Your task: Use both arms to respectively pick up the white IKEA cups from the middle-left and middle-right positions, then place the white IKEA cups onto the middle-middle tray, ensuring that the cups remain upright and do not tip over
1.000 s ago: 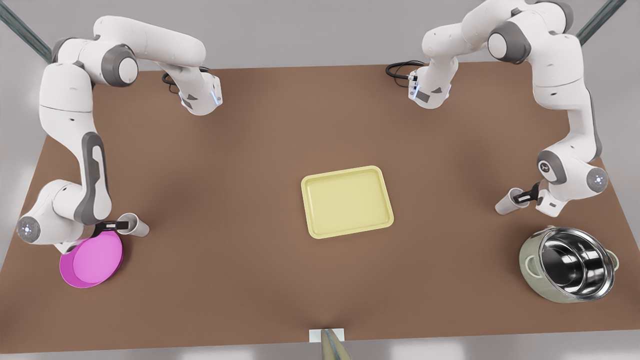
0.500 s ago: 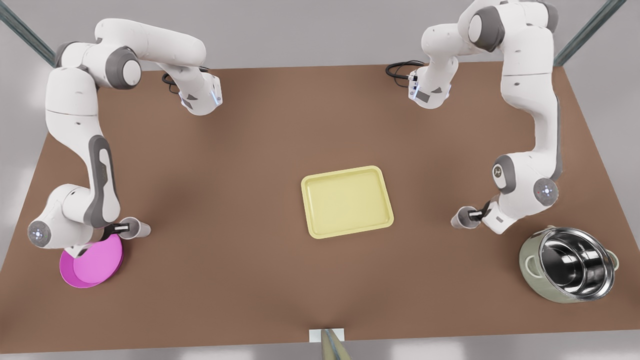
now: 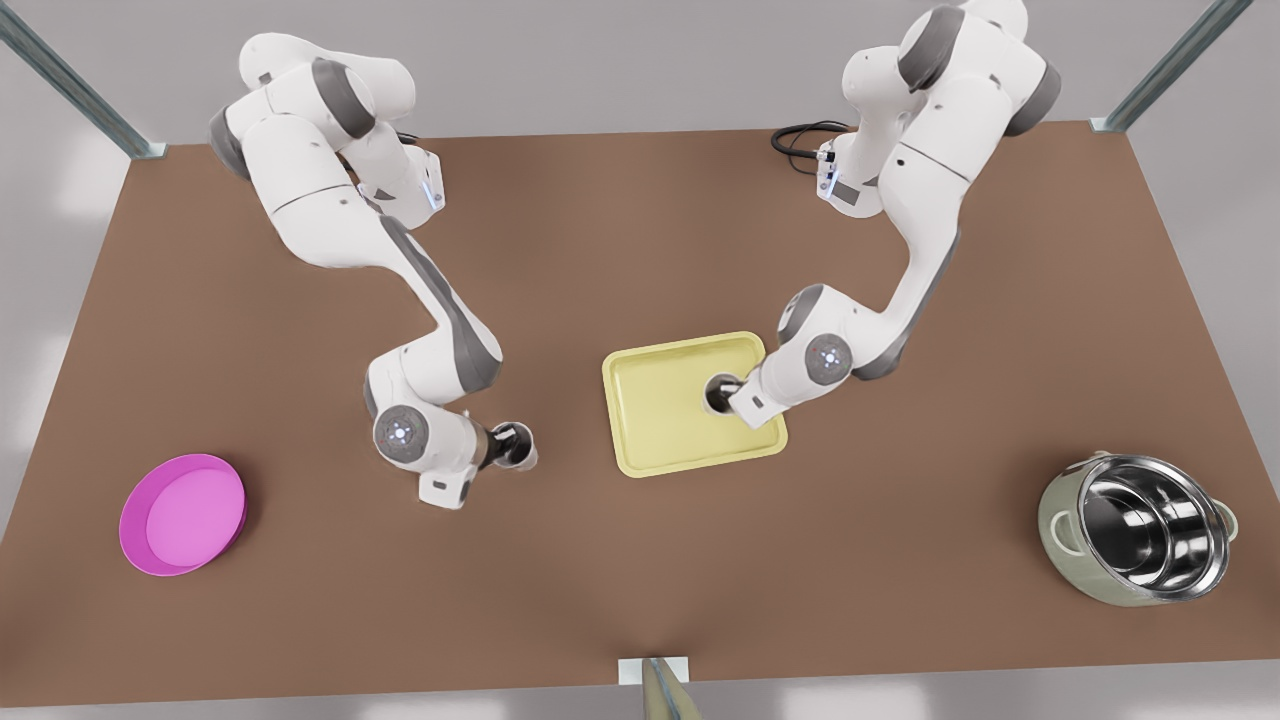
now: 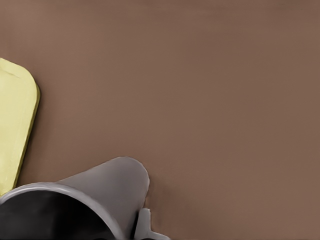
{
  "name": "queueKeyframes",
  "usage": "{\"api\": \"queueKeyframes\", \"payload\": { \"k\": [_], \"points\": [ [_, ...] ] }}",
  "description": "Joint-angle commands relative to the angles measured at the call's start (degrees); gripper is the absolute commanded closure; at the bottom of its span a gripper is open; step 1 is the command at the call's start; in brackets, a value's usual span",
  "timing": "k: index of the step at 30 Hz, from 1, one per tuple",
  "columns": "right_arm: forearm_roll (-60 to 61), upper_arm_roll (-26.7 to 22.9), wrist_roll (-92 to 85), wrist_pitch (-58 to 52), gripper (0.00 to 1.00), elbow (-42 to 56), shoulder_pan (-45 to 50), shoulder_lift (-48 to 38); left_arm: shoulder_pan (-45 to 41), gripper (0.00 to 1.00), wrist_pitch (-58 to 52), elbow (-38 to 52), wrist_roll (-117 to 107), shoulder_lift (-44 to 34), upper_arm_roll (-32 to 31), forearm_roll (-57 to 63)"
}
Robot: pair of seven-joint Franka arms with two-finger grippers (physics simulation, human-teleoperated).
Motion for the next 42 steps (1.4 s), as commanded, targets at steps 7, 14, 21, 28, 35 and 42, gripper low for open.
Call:
{"api": "queueKeyframes", "payload": {
  "k": [7,14,21,28,35,42],
  "points": [
    [-0.1,0.03,50.65,21.44,0.79,2.06,12.36,3.48,0.15,0.03,4.48,-0.17,-22.34,0.62,-0.04,2.52],
    [-0.54,-0.05,50.56,22.23,0.79,2.23,16.66,7.0,0.41,0.0,4.48,-0.17,-22.26,0.88,-0.04,2.61],
    [-0.46,0.03,49.42,18.19,0.79,1.97,17.1,8.4,1.91,0.0,2.02,-2.63,-23.49,-2.98,-1.0,2.61],
    [-0.1,0.03,48.54,17.84,0.15,2.32,17.1,9.46,17.56,0.0,-58.19,33.66,14.99,-6.76,-2.24,22.3],
    [-0.1,0.12,48.19,17.84,0.0,2.59,16.84,9.37,1.47,0.0,-55.1,22.33,23.45,-20.03,23.34,5.69],
    [-0.1,2.67,47.31,12.05,0.0,2.67,14.91,6.56,2.17,0.0,-55.72,22.24,23.71,-19.51,23.43,5.51]
  ]
}}
